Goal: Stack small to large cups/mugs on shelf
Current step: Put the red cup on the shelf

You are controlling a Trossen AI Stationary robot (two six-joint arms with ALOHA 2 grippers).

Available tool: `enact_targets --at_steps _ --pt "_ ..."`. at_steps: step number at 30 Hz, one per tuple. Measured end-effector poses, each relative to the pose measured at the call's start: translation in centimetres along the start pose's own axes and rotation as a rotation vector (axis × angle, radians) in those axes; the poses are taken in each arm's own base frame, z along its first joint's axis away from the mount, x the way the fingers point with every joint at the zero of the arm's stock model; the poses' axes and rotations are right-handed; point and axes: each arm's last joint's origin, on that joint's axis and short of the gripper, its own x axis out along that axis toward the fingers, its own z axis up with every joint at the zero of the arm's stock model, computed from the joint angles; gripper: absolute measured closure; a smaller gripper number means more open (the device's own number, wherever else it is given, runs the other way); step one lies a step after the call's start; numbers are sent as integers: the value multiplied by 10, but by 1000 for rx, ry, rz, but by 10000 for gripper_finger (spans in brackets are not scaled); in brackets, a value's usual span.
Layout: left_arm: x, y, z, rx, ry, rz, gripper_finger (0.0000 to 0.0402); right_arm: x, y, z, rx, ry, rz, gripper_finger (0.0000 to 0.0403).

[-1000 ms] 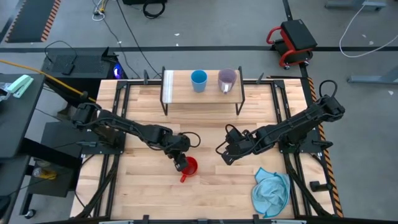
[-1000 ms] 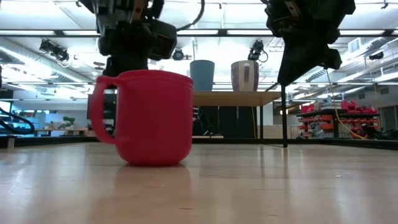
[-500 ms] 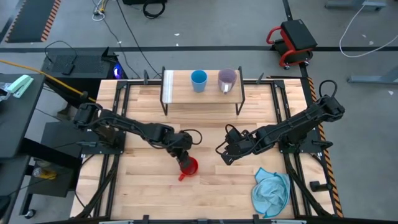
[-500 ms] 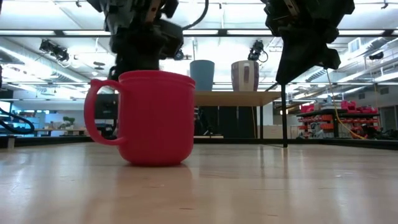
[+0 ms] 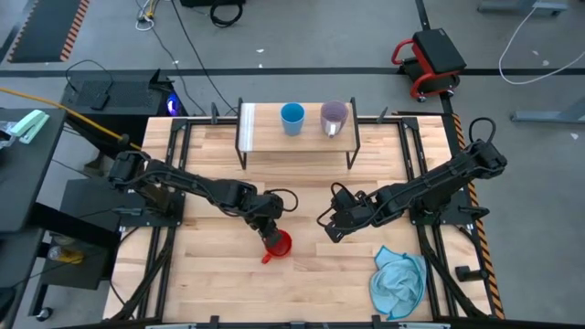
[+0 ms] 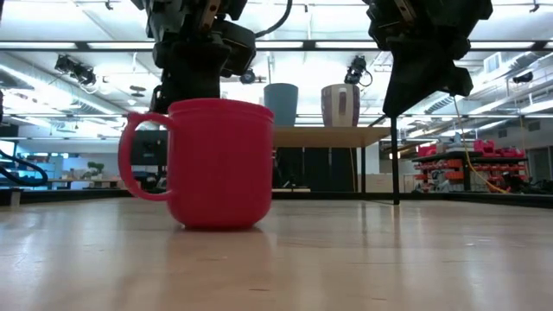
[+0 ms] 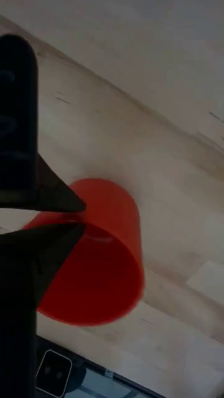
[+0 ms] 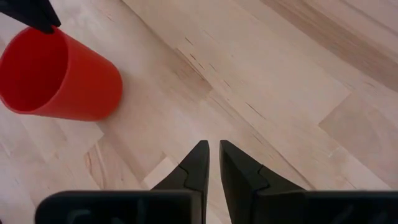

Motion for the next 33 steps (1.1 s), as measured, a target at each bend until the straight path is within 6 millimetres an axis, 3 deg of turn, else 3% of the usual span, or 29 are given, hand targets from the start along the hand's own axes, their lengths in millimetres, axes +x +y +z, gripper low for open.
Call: enact_targets --at_steps 6,21,33 --pt "0 0 0 2 -2 4 393 0 0 0 0 0 0 357" --pt "0 0 0 26 -3 6 360 0 0 0 3 0 0 357" --pt "0 1 1 23 -3 9 306 0 0 0 5 -1 2 357"
